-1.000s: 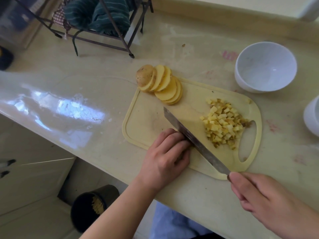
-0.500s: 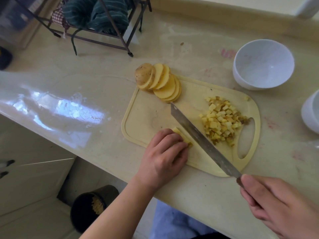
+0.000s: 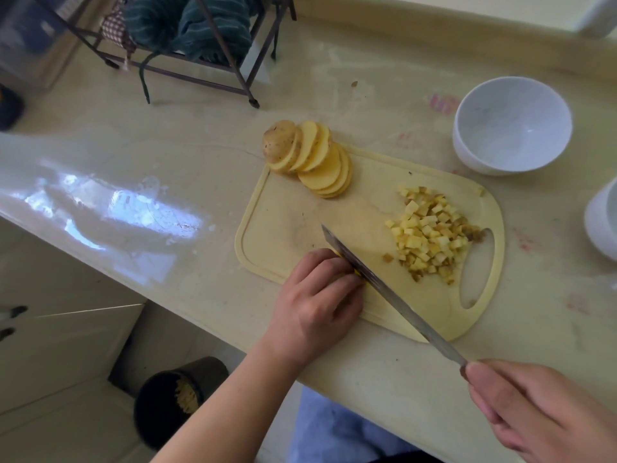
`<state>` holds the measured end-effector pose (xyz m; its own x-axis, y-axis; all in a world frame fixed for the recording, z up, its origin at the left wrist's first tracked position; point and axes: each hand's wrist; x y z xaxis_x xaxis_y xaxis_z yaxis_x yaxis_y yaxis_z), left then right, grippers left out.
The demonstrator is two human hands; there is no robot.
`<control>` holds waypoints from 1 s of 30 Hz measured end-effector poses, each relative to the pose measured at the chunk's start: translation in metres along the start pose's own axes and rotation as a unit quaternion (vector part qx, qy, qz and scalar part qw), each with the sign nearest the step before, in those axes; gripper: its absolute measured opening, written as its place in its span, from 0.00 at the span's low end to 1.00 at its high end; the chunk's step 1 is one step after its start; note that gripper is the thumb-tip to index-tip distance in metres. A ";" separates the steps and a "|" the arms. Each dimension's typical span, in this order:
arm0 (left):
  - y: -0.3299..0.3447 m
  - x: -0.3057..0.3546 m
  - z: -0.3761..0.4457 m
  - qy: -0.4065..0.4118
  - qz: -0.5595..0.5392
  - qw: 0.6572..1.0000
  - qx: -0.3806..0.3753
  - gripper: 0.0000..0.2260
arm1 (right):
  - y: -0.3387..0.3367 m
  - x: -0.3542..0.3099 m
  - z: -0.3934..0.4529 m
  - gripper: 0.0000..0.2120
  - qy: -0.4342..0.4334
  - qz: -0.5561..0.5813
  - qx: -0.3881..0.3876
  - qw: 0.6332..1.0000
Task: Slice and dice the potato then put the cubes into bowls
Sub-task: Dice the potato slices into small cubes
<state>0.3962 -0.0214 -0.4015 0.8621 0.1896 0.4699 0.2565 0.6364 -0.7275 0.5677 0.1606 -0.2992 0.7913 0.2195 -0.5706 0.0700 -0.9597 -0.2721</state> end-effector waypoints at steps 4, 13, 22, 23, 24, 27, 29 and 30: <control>0.000 0.000 0.001 0.001 -0.004 1.000 0.001 0.02 | 0.000 0.002 -0.002 0.41 -0.002 -0.015 0.000 1.000; 0.000 -0.001 0.001 -0.003 -0.011 1.000 0.006 0.02 | 0.002 -0.004 0.004 0.42 -0.011 -0.067 0.026 0.997; -0.001 0.000 0.002 -0.007 -0.006 1.000 0.003 0.02 | 0.006 -0.021 0.019 0.31 -0.046 -0.041 0.026 0.998; -0.001 0.000 0.002 -0.007 -0.003 1.000 0.005 0.02 | 0.004 -0.023 0.018 0.30 -0.037 -0.025 0.022 0.999; -0.001 0.001 0.002 -0.006 0.003 1.000 0.006 0.02 | 0.001 -0.024 0.016 0.28 -0.021 -0.008 0.013 1.000; 0.000 0.002 0.000 0.001 0.019 1.000 0.009 0.01 | -0.009 -0.025 0.014 0.27 0.016 0.024 -0.018 0.999; 0.000 0.003 -0.001 0.008 0.026 1.000 0.011 0.02 | -0.013 -0.026 0.011 0.28 0.023 0.034 -0.020 0.999; 0.000 0.003 -0.001 0.012 0.030 0.999 0.012 0.02 | -0.013 -0.027 0.010 0.29 0.021 0.030 -0.019 0.999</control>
<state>0.3994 -0.0217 -0.4008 0.8856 0.2106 0.4139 0.1938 0.6424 -0.7415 0.5399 0.1686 -0.2879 0.8198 0.1543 -0.5515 0.0442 -0.9772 -0.2078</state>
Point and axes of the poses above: each hand's wrist, its own z-axis towards the middle knuckle, its own y-axis out of the palm, x = y × z, and after that the axes turned 6 degrees about y, right-handed
